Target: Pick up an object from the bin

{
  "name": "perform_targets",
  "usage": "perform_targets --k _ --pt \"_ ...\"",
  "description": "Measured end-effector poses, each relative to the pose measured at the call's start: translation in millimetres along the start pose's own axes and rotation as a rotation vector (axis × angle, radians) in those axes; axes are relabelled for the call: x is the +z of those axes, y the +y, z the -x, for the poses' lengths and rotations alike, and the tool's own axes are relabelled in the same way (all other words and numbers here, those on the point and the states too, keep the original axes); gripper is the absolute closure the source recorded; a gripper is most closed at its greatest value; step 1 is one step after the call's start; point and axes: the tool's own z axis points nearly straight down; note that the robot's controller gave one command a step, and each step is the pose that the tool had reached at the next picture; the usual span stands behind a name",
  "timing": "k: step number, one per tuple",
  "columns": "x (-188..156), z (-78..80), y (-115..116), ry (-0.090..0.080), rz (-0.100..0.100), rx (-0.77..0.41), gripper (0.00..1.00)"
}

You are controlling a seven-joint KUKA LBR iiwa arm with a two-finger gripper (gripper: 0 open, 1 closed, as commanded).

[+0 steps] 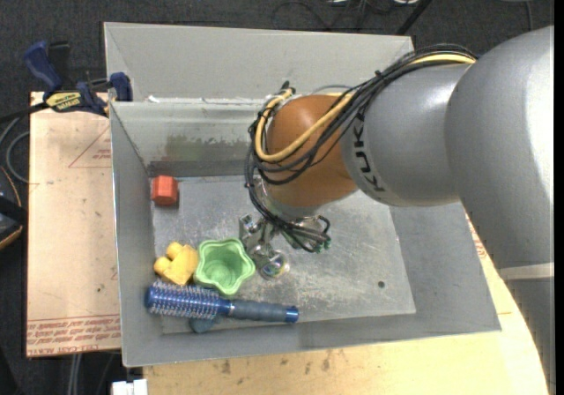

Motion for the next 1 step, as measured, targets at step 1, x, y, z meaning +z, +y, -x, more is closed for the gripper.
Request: perform_targets --k 1 --pt "0.0 -0.1 0.0 0.0 0.0 0.0 0.0"
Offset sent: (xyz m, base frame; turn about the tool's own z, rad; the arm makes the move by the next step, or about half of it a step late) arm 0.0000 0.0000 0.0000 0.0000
